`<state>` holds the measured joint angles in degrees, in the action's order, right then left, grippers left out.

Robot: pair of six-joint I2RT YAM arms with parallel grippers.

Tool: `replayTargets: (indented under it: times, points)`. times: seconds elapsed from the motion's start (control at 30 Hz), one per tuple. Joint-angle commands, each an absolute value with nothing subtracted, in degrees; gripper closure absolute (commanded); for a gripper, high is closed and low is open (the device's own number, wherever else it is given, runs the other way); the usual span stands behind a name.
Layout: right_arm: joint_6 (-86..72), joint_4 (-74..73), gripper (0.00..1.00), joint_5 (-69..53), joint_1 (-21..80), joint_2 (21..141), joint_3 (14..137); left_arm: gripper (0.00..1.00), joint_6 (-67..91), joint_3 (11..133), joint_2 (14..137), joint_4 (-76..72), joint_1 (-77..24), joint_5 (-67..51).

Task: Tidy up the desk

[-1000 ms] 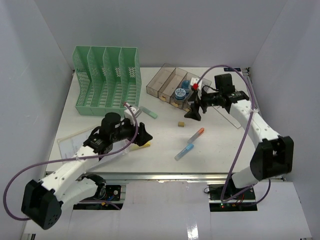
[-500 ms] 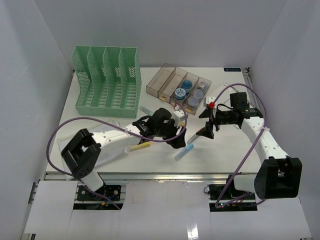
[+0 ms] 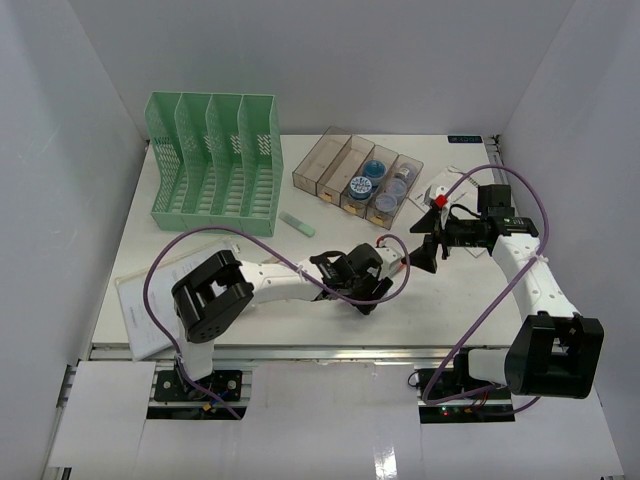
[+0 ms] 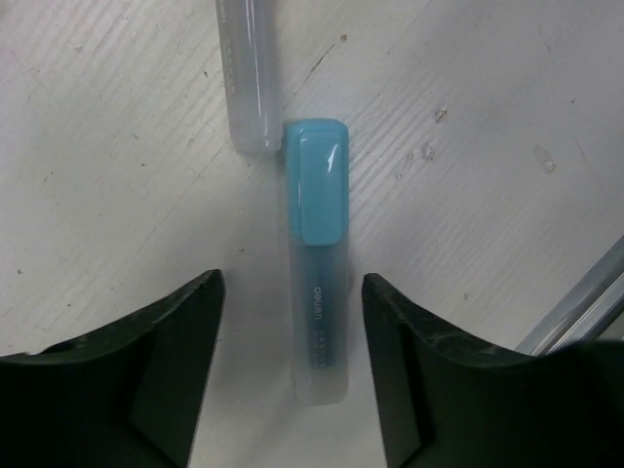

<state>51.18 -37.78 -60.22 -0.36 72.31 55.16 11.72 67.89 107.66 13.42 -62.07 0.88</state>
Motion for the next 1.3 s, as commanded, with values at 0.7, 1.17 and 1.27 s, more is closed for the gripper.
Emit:
replayTargets:
  times: [0.7,1.17,1.27]
  points:
    - [50.1,-37.8,0.0,-63.9,-3.7,72.8,55.5,0.87,15.7,60.9,101.4,15.5,-65.6,12.8]
    - [49.6,-37.7,0.0,-64.7,-4.7,71.6,55.5,1.0,14.1,72.1,93.8,14.5,-40.9,-2.4]
    - [49.5,-37.7,0.0,-65.0,-4.8,71.5,55.4,1.0,11.2,80.8,101.4,13.9,-38.3,-2.6]
